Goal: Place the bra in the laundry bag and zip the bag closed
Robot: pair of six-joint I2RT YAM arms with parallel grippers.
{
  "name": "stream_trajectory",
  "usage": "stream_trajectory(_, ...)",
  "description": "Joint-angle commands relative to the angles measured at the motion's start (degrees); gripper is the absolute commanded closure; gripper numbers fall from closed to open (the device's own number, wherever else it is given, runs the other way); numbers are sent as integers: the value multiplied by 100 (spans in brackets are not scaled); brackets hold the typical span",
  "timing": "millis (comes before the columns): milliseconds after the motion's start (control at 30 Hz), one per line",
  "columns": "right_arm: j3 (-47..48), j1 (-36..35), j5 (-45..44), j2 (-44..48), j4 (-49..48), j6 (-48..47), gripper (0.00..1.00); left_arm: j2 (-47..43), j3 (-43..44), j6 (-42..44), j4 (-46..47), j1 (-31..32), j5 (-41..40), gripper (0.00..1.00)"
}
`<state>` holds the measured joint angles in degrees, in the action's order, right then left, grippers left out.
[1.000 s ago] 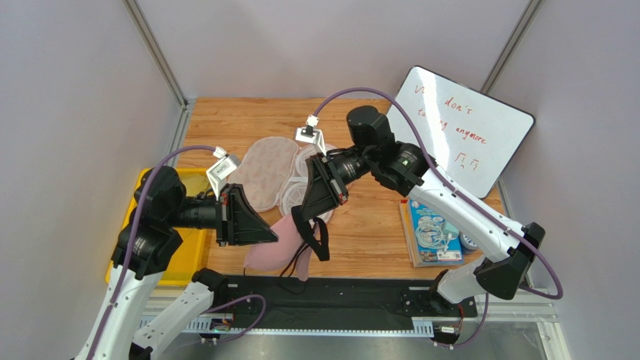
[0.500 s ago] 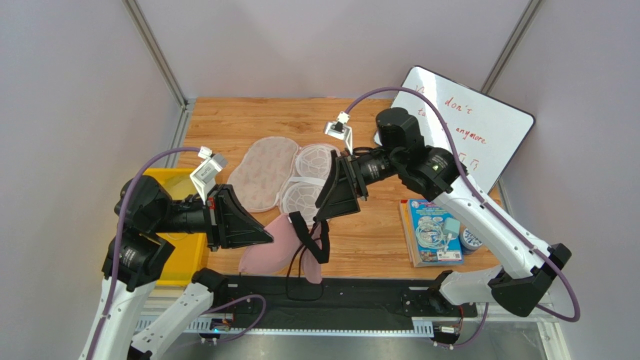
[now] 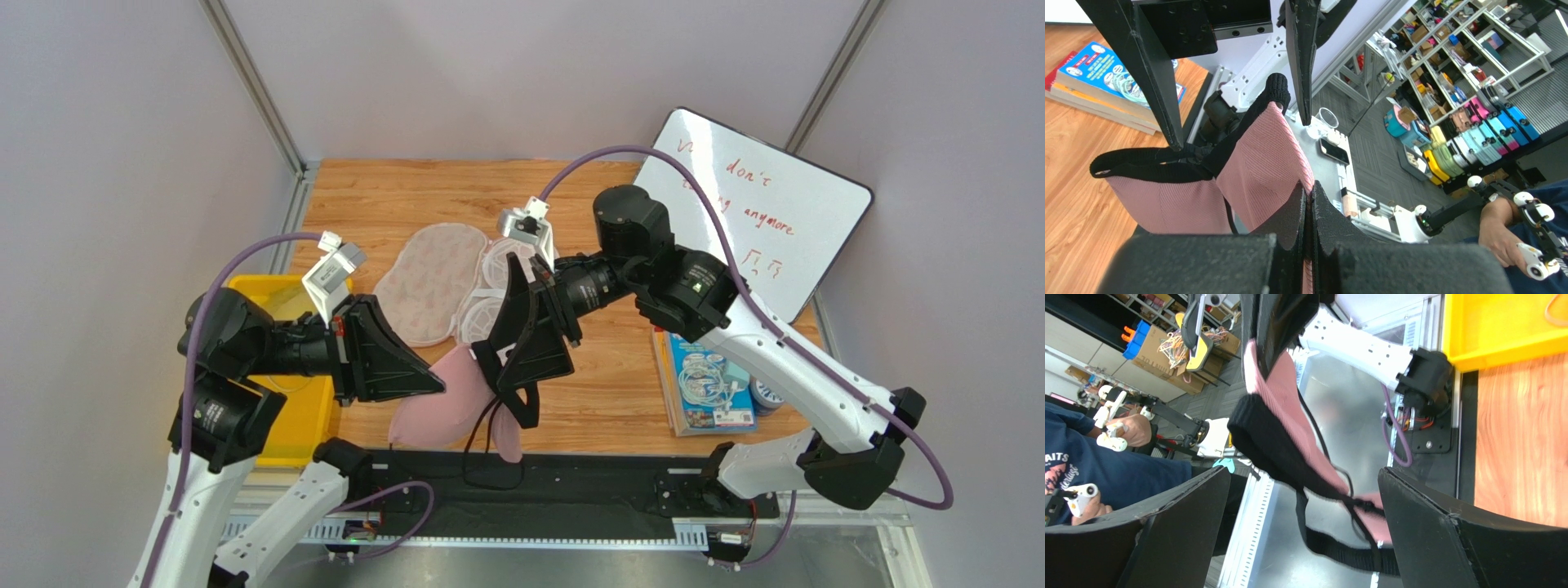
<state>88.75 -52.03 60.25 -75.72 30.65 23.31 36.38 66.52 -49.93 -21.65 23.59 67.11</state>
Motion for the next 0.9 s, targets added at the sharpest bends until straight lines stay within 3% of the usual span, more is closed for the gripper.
stream_trajectory(0,502,-175,-49,-223,-604,147,4,71,159,-227,390,14,144,100)
stream_trajectory(100,547,-255,48,-338,-666,244,16,80,168,-245,407,22,144,100)
stream_trajectory(167,477,-272,110,-381,-788,358,32,80,177,-271,468,22,118,100)
stream_trajectory(200,459,-281,162,-390,-859,411,42,97,177,-289,477,14,118,100)
stream_trajectory(233,442,-281,189,-399,-868,437,62,106,186,-272,469,14,101,100)
stream_trajectory(300,433,-281,276,-434,-868,508,81,123,238,-210,399,14,39,100)
stream_trajectory(333,441,-273,251,-452,-842,525,100,150,308,95,-2,22,-144,98)
stream_trajectory(400,459,-194,76,-461,-772,569,100,290,754,596,-766,22,-539,83)
stream_trajectory(433,468,-167,31,-461,-763,604,100,343,905,1042,-1536,22,-994,59)
stream_trajectory(533,564,-18,-329,-505,-710,815,100,396,1407,1468,-2577,22,-2039,27)
stream_trajectory(600,687,35,-609,-531,-666,1008,100,204,1661,1679,-2966,22,-2796,25)
stream_trajectory(633,731,44,-706,-557,-640,1052,100,98,1688,1680,-3203,22,-3670,20)
stream_trajectory(733,968,70,-1330,-601,-245,1061,100,-306,1812,1741,-3574,14,-5062,20)
stream_trajectory(800,1126,131,-1907,-628,-8,1096,100,-552,1663,1768,-3479,22,-5287,22)
stream_trajectory(867,1197,167,-2279,-637,2,1263,100,-632,1427,1742,-3320,14,-4973,35)
